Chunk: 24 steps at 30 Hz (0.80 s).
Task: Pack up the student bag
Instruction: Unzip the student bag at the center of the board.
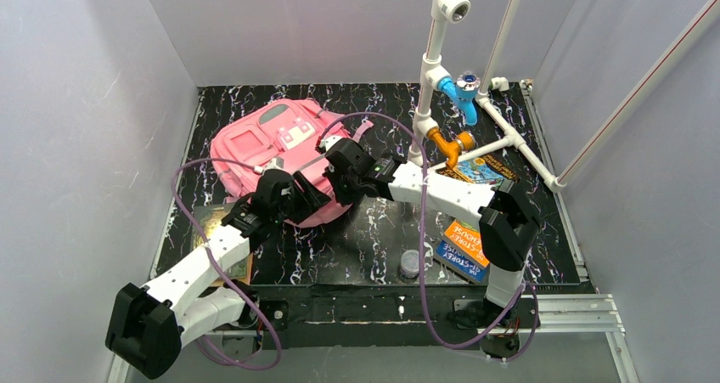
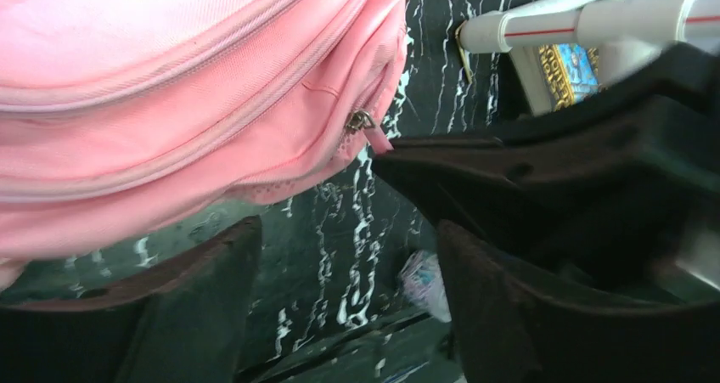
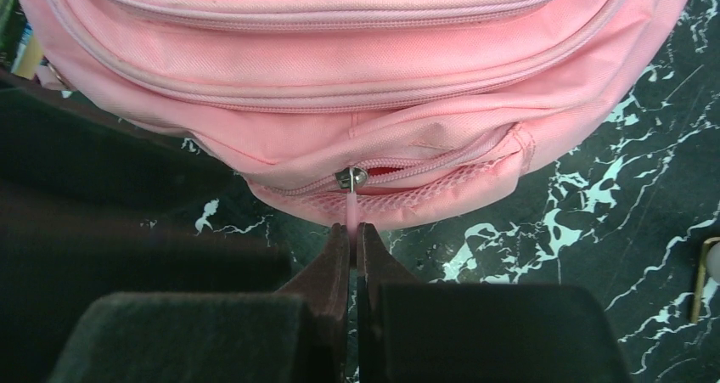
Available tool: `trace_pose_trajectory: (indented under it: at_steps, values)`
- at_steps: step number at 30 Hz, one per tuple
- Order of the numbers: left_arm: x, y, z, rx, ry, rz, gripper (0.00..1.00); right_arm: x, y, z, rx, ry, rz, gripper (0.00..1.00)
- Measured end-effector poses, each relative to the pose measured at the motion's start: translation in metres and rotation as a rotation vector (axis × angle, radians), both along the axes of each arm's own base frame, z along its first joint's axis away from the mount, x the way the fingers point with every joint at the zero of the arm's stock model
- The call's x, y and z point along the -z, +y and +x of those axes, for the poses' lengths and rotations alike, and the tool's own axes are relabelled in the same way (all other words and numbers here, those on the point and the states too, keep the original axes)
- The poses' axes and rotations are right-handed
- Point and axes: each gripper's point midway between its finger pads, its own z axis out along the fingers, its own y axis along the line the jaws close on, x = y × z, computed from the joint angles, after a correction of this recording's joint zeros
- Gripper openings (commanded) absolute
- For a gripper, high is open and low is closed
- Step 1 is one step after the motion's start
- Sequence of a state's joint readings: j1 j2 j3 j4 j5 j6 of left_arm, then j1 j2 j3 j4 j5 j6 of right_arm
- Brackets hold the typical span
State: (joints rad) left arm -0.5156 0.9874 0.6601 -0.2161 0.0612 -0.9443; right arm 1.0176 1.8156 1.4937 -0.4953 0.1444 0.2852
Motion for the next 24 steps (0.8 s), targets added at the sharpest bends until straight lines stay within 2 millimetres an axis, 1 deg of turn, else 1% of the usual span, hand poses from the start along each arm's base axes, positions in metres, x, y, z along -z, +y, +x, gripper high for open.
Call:
trace_pose_trajectory:
  at_steps: [1,2,4,7,9,10,11,12,13,15,16,17,19,21,24]
  values:
    - [-0.007,0.002,-0.003,0.026,-0.013,0.024,0.90,0.001,-0.001,0.001,-0.003,-0.006,-0.007,0.01]
    - [-0.013,0.006,-0.005,0.045,-0.030,0.052,0.96,0.004,-0.003,0.001,-0.008,-0.011,-0.017,0.01]
    - [-0.027,0.019,-0.006,0.057,-0.070,0.115,0.98,0.012,-0.010,-0.001,-0.020,-0.012,-0.044,0.01]
    - [-0.048,0.053,0.000,0.005,-0.111,0.244,0.98,0.019,-0.017,-0.002,-0.031,-0.016,-0.072,0.01]
    - [-0.052,0.078,0.010,-0.055,-0.097,0.311,0.97,0.018,-0.020,-0.001,-0.037,-0.025,-0.079,0.01]
    - [-0.051,0.094,0.018,-0.096,-0.075,0.341,0.95,0.017,-0.022,0.000,-0.037,-0.033,-0.081,0.01]
    - [-0.048,0.106,0.024,-0.123,-0.052,0.362,0.93,0.015,-0.023,0.001,-0.036,-0.041,-0.083,0.01]
    - [-0.041,0.117,0.030,-0.142,-0.019,0.381,0.88,0.014,-0.026,0.002,-0.034,-0.047,-0.086,0.01]
    - [-0.033,0.123,0.035,-0.140,0.020,0.393,0.82,0.013,-0.028,0.003,-0.033,-0.052,-0.090,0.01]
    - [-0.015,0.120,0.042,-0.081,0.088,0.391,0.72,0.013,-0.030,0.006,-0.032,-0.061,-0.096,0.01]
    - [-0.006,0.113,0.045,-0.032,0.124,0.382,0.71,0.013,-0.031,0.008,-0.030,-0.063,-0.099,0.01]
    - [0.001,0.108,0.048,0.001,0.147,0.373,0.72,0.013,-0.032,0.009,-0.028,-0.065,-0.101,0.01]
    - [0.018,0.097,0.052,0.077,0.173,0.386,0.79,0.013,-0.034,0.011,-0.027,-0.069,-0.104,0.01]
    - [0.026,0.089,0.054,0.136,0.151,0.426,0.80,0.013,-0.035,0.013,-0.028,-0.071,-0.107,0.01]
    - [0.026,0.082,0.054,0.159,0.121,0.466,0.76,0.014,-0.039,0.016,-0.026,-0.078,-0.117,0.01]
